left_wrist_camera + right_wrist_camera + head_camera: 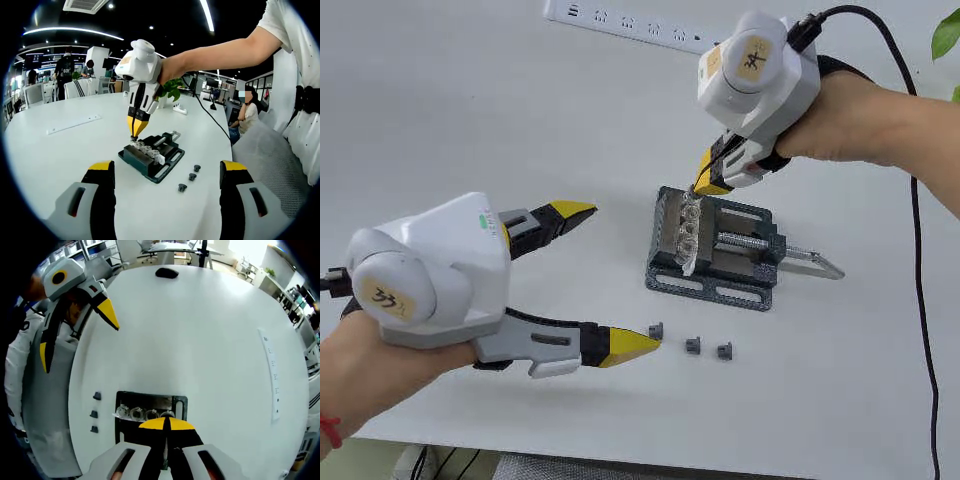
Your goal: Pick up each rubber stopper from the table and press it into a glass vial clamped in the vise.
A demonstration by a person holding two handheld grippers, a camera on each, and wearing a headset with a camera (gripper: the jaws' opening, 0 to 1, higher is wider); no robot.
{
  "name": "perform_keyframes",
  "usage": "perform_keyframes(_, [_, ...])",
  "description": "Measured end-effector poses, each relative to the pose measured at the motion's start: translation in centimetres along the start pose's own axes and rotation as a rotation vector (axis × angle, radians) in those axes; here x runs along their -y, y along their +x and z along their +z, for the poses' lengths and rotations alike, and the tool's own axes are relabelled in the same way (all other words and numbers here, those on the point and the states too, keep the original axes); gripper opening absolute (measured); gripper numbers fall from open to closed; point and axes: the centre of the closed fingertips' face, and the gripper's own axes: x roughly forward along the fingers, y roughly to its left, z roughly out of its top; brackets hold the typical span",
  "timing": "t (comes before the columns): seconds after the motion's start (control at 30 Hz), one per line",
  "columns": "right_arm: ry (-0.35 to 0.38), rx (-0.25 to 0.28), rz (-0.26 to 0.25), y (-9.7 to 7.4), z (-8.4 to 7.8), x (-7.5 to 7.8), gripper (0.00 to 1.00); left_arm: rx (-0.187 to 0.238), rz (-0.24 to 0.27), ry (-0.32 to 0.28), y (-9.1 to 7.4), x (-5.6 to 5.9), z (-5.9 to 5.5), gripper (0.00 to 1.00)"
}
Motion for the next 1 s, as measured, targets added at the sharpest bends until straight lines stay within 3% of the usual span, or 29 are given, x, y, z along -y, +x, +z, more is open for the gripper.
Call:
perform_keyframes(0.33, [0.045, 0.074, -0.036, -1.0, 0.5, 0.4, 0.0, -0.011, -0.004, 0.004, 0.1, 0.4, 0.0, 0.85])
perform_keyframes(0.57, [0.085, 0.144, -0.064, -2.8, 0.8, 0.2, 0.0, -0.021, -0.008, 0.016, 0.0, 0.5, 0.1, 0.86])
perform_keyframes(1.0, [0.166, 0.249, -0.138, -5.8, -0.9, -1.1, 0.09, -0.04, -0.003, 0.04, -0.5, 0.6, 0.1, 0.87])
